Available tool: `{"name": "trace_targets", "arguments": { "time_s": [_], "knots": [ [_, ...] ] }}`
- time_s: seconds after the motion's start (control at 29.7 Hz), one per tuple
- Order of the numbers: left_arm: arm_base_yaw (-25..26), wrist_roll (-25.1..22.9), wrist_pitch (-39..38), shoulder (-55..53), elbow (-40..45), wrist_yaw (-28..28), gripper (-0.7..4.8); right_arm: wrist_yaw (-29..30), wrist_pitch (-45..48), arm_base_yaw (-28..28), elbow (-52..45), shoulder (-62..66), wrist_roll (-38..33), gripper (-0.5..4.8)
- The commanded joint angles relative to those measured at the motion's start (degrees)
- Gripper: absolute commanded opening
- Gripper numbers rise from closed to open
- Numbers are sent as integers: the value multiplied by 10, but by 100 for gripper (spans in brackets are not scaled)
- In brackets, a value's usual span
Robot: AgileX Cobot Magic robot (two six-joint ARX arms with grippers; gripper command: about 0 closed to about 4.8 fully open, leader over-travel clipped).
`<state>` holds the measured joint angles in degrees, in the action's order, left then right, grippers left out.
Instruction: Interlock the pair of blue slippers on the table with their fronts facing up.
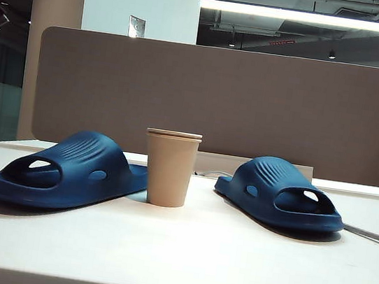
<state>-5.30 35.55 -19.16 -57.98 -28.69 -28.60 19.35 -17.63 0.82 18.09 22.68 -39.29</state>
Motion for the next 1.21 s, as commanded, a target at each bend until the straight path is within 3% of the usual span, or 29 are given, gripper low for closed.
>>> {"name": "trace_targets", "arguments": {
  "time_s": [0.03, 0.24, 0.34, 0.57, 0.64, 0.74, 1.08, 1.21],
  "knots": [
    [0, 21, 47, -16, -1, -30, 94, -2, 12, 22, 3, 0, -2, -4],
    [0, 21, 71, -38, 3, -52, 96, -18, 18, 66, 3, 0, -1, -4],
    [0, -23, 16, -36, 6, -40, 149, -34, 13, 84, 2, 0, -1, -4],
    [0, -51, -33, -21, 6, 9, 154, -55, 8, 96, 1, 0, -1, -4],
    [0, -42, -23, -21, 6, 16, 158, -57, 10, 96, 1, 0, -1, -4],
    [0, -22, -5, -21, 6, 20, 219, -57, 12, 96, 2, 0, -1, -4],
    [0, 39, 96, -53, 46, 16, 216, -54, 12, 96, 1, 0, -1, -4],
    [0, 55, 111, -53, 46, 14, 215, -20, 7, 97, 2, 6, 27, -4]
  ]
}}
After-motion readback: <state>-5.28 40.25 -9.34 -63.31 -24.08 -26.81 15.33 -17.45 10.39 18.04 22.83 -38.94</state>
